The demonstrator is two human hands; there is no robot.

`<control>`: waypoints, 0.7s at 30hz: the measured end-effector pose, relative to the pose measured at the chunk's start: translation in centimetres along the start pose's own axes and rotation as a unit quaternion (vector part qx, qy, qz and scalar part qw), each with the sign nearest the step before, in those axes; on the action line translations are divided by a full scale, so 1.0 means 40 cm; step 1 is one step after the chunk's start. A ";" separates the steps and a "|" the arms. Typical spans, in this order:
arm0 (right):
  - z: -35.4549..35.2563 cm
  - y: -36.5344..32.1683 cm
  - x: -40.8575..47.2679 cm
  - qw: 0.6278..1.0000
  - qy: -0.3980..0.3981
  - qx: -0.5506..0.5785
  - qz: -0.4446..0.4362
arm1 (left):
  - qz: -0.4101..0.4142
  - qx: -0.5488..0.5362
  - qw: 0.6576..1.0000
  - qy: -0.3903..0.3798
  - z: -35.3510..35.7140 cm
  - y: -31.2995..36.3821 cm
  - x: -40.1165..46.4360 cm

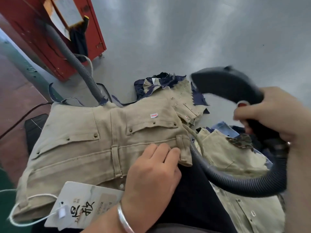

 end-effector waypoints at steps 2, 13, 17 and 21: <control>-0.041 0.022 -0.006 0.997 0.051 0.044 0.024 | 0.005 -0.008 1.000 0.000 -0.003 0.004 -0.011; 0.113 -0.014 -0.076 0.989 -0.097 -0.107 -0.015 | 0.010 0.012 1.000 -0.002 -0.012 0.004 -0.013; 0.158 -0.006 -0.027 0.989 -0.098 -0.109 -0.008 | 0.018 0.035 0.999 0.003 -0.008 0.003 -0.009; 0.164 -0.007 0.081 0.993 -0.075 -0.087 0.023 | 0.017 0.033 0.999 0.007 -0.007 0.003 -0.010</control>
Point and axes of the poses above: each hand's wrist, its own x-axis towards the middle knuckle, its own z-axis out of the palm, y = z × x, the point moved 1 cm from there along x, towards the middle knuckle, and after that the axes turned 14 degrees about -y, right-handed, at the moved point
